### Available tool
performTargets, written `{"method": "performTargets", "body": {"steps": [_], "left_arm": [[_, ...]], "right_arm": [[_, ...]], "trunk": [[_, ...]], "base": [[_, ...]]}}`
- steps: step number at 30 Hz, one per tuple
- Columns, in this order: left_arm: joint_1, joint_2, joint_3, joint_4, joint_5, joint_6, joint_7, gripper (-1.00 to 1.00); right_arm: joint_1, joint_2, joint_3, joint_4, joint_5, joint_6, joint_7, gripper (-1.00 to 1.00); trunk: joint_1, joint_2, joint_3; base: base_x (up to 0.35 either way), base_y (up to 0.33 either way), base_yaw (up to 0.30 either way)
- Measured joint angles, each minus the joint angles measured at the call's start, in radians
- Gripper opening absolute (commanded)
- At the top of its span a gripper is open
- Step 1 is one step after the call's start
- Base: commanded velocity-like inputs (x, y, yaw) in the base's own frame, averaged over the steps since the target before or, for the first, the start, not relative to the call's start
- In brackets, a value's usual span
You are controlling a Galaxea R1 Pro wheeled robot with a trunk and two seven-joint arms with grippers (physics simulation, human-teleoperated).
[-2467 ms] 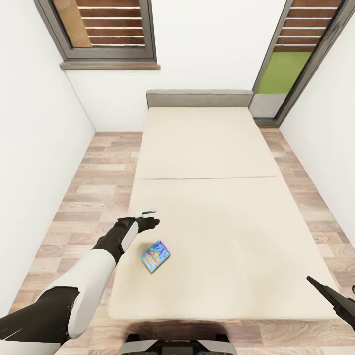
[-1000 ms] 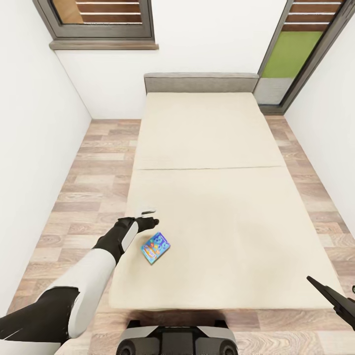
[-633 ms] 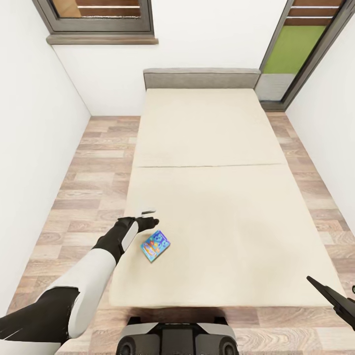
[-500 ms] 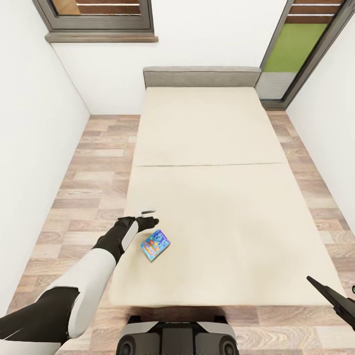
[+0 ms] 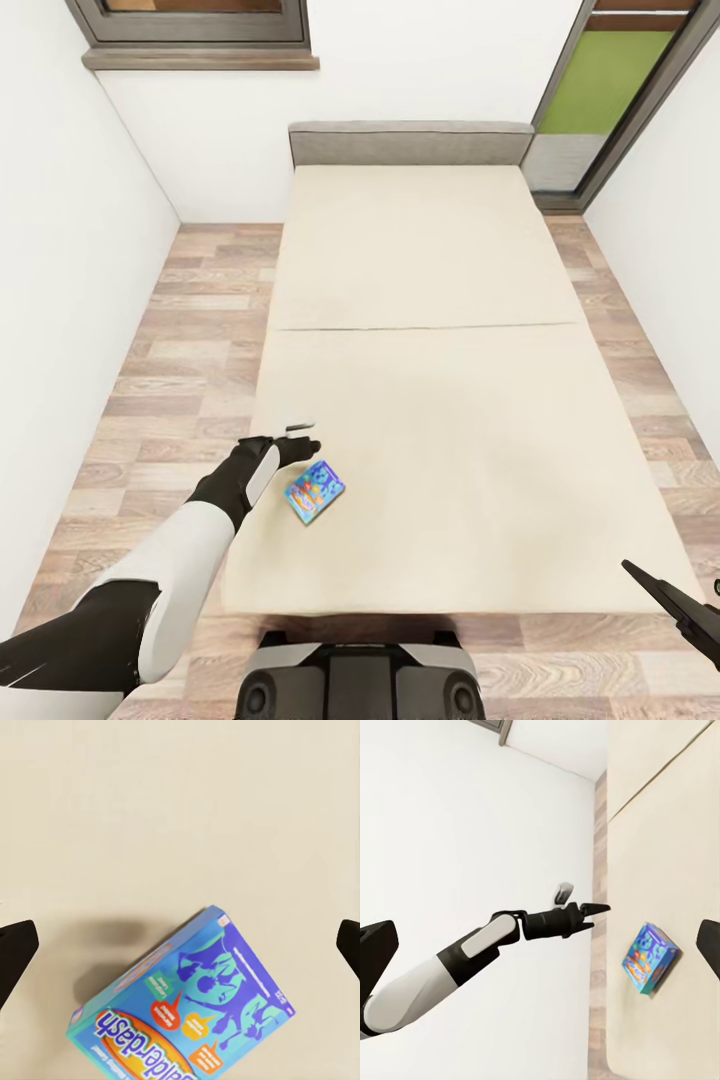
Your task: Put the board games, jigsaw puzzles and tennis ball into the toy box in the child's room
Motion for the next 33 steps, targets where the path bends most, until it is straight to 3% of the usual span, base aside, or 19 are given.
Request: {"method": "performTargets", "body": {"steps": [33], "left_arm": [[-0.003,-0.001,0.001,0.0,0.001,0.0,0.001,1.0]], "right_arm": [[0.0,-0.001,-0.001,0.0,0.0,0.0,0.001,1.0]], "trunk": [[0.0,0.0,-0.054]], "base": [[0.0,0.0,0.0]]}}
